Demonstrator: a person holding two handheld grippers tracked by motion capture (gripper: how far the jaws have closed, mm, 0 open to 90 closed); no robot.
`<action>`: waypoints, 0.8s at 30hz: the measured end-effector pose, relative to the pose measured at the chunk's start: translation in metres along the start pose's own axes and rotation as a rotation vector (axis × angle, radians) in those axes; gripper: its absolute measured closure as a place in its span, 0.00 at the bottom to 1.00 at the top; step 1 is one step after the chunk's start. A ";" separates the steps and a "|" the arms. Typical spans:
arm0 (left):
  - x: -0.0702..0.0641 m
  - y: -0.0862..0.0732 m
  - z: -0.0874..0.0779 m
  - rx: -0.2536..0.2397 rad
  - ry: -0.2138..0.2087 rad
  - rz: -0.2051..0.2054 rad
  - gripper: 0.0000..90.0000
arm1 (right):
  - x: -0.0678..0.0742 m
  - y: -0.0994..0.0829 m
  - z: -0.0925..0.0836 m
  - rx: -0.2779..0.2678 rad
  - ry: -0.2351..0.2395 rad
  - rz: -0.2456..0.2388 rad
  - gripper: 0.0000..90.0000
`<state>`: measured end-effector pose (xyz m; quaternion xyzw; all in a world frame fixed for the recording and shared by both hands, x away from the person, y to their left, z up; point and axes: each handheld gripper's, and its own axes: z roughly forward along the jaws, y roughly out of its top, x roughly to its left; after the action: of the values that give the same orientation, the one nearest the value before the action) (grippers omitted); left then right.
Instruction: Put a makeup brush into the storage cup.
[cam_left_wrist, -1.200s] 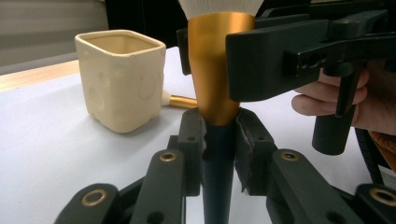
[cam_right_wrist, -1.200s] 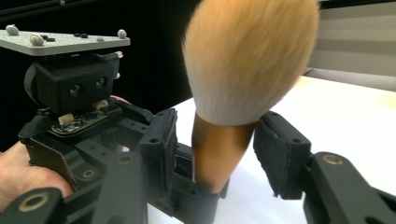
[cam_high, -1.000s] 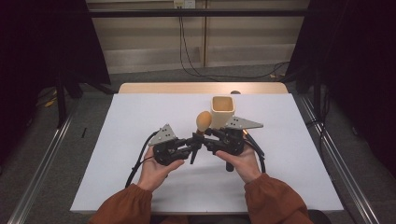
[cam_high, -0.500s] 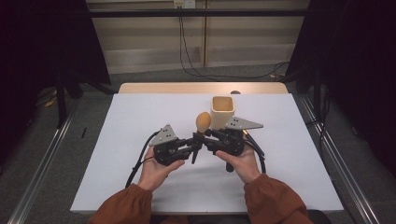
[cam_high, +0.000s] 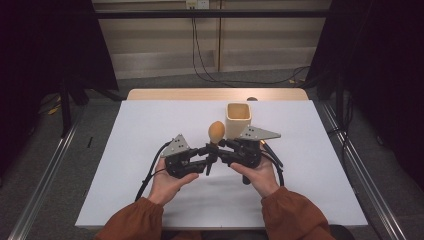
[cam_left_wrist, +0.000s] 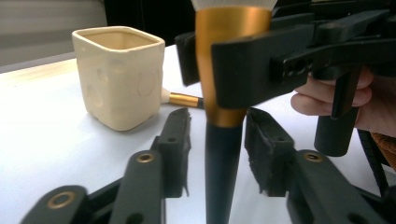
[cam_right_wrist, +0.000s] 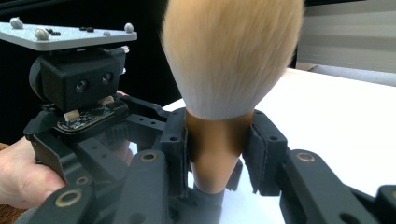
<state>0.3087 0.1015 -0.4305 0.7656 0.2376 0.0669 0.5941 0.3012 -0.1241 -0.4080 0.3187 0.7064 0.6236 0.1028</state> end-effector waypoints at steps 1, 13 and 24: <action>0.000 0.000 0.000 0.004 0.001 0.002 0.62 | -0.001 0.001 -0.001 -0.003 -0.002 0.003 0.71; 0.001 -0.002 -0.003 0.028 0.031 0.005 0.40 | -0.006 0.003 -0.008 -0.014 -0.022 0.003 0.71; 0.001 -0.001 -0.011 0.024 0.069 -0.015 0.15 | -0.010 0.004 -0.019 -0.016 -0.045 0.003 0.71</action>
<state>0.3057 0.1116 -0.4284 0.7682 0.2644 0.0859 0.5767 0.2997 -0.1449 -0.4031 0.3330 0.6985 0.6219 0.1201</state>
